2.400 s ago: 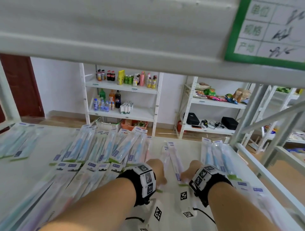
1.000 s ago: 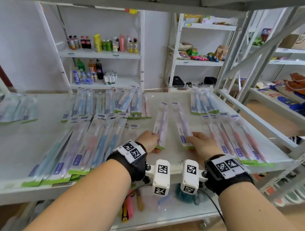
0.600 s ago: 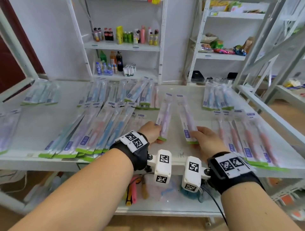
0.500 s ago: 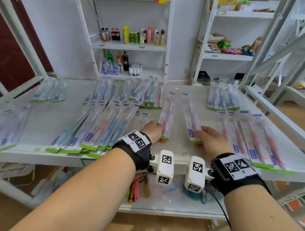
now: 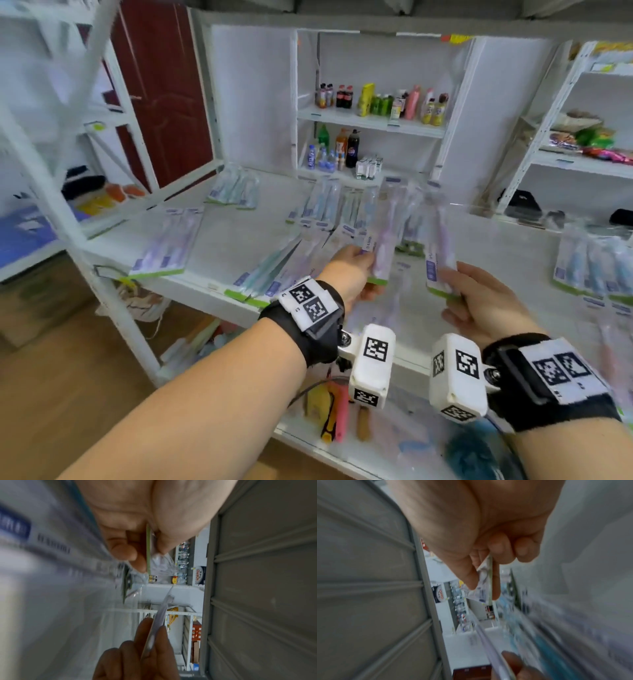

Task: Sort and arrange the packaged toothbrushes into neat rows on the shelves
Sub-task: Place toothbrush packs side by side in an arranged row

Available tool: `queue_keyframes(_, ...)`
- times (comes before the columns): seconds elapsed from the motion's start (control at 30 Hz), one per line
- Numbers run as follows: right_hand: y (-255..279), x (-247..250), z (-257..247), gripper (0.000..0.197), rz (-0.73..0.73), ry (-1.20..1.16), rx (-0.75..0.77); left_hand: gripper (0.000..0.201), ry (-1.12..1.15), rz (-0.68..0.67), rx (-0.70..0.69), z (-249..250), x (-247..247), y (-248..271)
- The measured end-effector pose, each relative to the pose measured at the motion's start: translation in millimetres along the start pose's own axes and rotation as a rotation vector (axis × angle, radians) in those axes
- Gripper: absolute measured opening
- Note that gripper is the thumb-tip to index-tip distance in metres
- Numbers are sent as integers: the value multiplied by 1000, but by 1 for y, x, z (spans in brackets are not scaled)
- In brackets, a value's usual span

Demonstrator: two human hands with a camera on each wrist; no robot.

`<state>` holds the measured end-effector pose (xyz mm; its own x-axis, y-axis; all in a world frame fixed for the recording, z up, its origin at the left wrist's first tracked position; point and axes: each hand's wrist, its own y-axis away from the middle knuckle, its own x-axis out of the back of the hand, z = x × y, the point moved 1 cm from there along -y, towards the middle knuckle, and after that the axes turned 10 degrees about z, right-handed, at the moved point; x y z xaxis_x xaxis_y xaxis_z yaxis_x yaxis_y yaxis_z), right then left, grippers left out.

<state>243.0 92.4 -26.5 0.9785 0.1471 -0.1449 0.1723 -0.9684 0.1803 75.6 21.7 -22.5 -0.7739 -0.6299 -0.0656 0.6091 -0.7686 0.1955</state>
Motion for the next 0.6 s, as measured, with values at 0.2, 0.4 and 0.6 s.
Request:
queue_keyframes(0.2, 15, -139, 4, 14, -232, 27, -15, 9, -48, 276, -47, 19, 129, -24)
queue_keyframes(0.4, 31, -260, 31, 27, -335, 193, -144, 10, -108, 436, -37, 27, 252, -46)
queue_keyframes(0.6, 40, -329, 55, 9, -386, 607, -16, 13, -224, 460, 43, 24, 323, -64)
